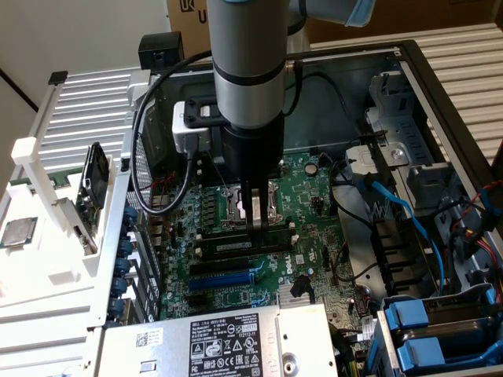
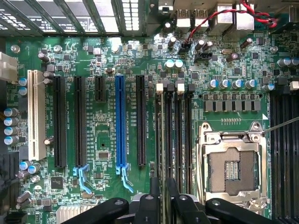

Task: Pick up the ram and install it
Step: 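Insert the ram into the slot, then press down the ram until it locks into place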

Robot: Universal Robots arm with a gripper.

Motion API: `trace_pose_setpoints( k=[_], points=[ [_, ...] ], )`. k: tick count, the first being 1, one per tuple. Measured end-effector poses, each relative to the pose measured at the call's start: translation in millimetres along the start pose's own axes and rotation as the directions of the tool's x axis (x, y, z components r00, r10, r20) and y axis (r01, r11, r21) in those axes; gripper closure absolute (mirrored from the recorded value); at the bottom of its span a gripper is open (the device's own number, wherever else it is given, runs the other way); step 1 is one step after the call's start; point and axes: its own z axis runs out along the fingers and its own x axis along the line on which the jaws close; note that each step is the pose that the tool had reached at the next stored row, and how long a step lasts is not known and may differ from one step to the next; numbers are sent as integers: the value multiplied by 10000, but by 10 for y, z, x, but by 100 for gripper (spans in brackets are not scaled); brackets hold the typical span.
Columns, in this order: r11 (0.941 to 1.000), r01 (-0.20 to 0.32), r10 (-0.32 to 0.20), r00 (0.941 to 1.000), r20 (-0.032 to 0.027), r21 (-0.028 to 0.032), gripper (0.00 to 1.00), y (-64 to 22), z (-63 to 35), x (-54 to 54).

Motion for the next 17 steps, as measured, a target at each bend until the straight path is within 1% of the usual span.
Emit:
trace_pose_setpoints(
  k=[4,5,17],
  points=[
    [10000,0,0,10000,-1,0,80,1,-71,-3],
    [10000,0,0,10000,0,0,80,1,-107,-5],
    [10000,0,0,10000,-1,-1,80,1,-108,-5]
  ],
)
